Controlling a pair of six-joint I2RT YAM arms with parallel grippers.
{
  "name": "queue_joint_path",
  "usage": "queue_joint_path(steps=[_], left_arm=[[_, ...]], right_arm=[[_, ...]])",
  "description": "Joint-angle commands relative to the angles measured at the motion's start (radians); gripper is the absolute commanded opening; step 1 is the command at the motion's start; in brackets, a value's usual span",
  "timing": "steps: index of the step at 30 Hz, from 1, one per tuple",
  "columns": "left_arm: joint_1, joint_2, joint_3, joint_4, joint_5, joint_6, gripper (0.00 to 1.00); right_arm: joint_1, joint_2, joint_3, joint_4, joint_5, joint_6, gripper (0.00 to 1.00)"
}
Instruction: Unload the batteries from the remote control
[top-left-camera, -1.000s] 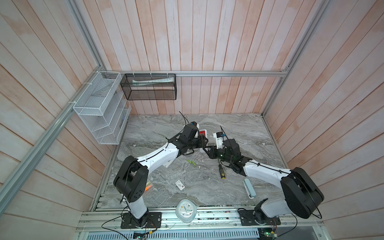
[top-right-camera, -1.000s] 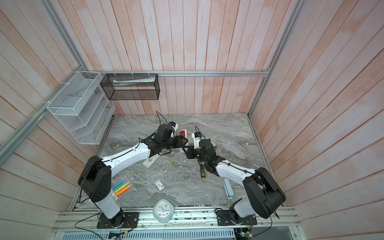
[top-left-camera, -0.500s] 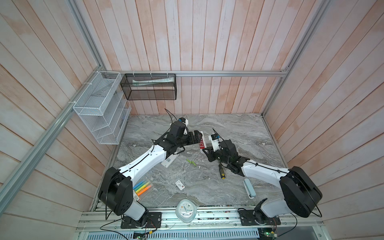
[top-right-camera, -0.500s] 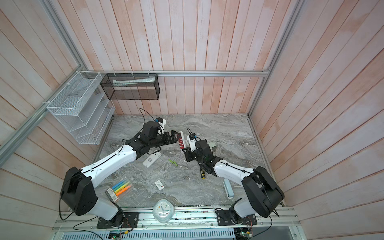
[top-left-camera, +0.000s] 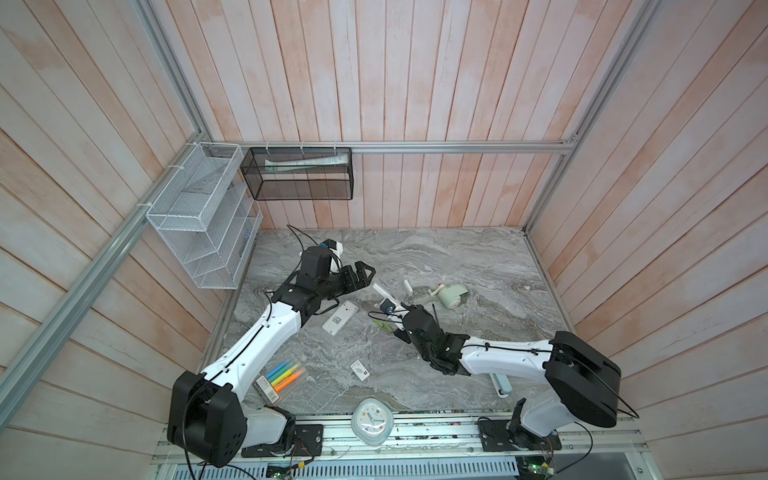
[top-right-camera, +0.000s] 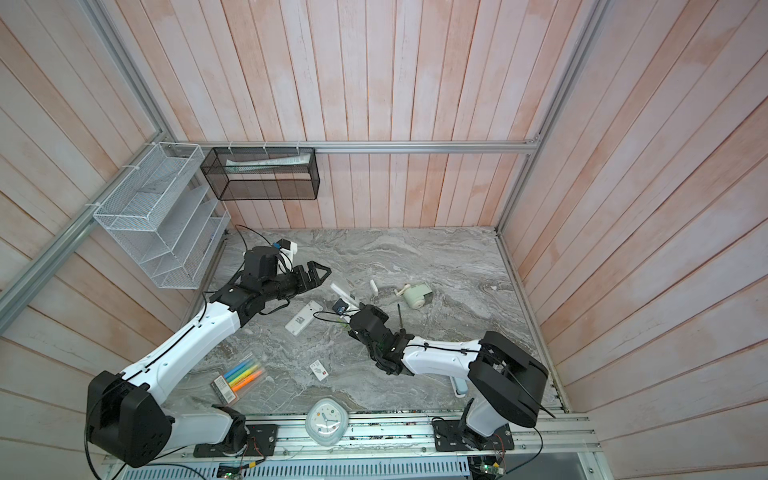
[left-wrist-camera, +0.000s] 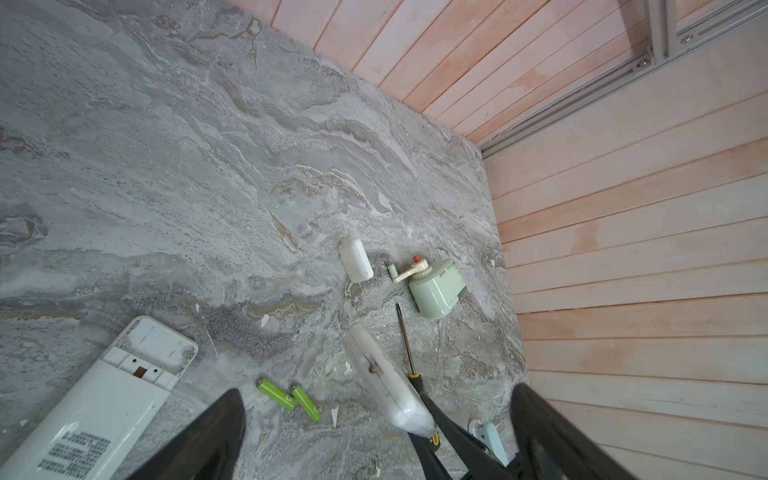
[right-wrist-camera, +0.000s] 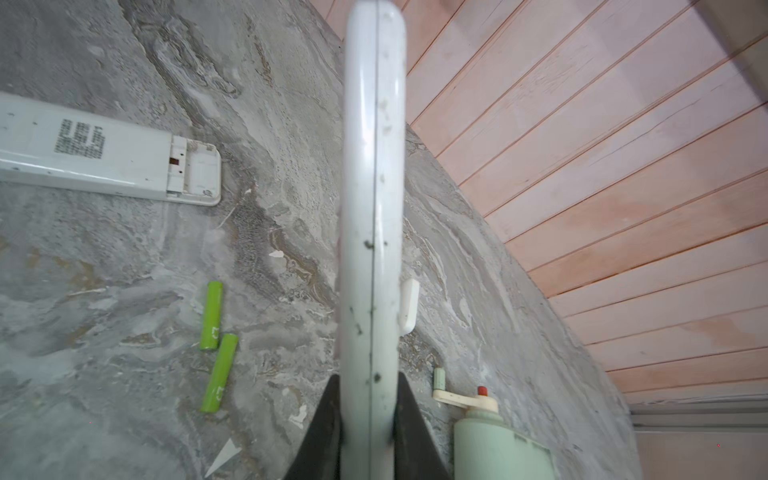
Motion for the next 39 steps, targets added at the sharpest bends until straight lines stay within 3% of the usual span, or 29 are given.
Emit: queue_joint_path(steps=[1,7,17,23,29,39], left_arm=[[0.005,0.023,-0.031,0.029,0.086,-0.009,1.0],[0.005,0.095,-0.051,0.122,0.195,-0.052,0.99],[0.0,0.133,-0.062,0.189,0.257,-0.093,0.74],[-0.001,0.133,-0.1,0.223,0.276,-0.114,0.66],[-0.001,0.139,-0.137,0.281,0.298,-0.147,0.62],[-0.002,0.148,-0.227,0.55,0.386,-0.298,0.56]], right_arm=[[0.029,0.018,0.02,0.127,0.206,-0.193,0.1],[0.078,0.064,0.006,0.26,0.296,-0.378,0.11],[0.096,0.134,-0.024,0.468,0.374,-0.591,0.12],[0.101,0.167,-0.063,0.668,0.398,-0.739,0.12],[0.105,0.17,-0.069,0.721,0.391,-0.789,0.13],[0.106,0.169,-0.096,0.788,0.377,-0.86,0.13]])
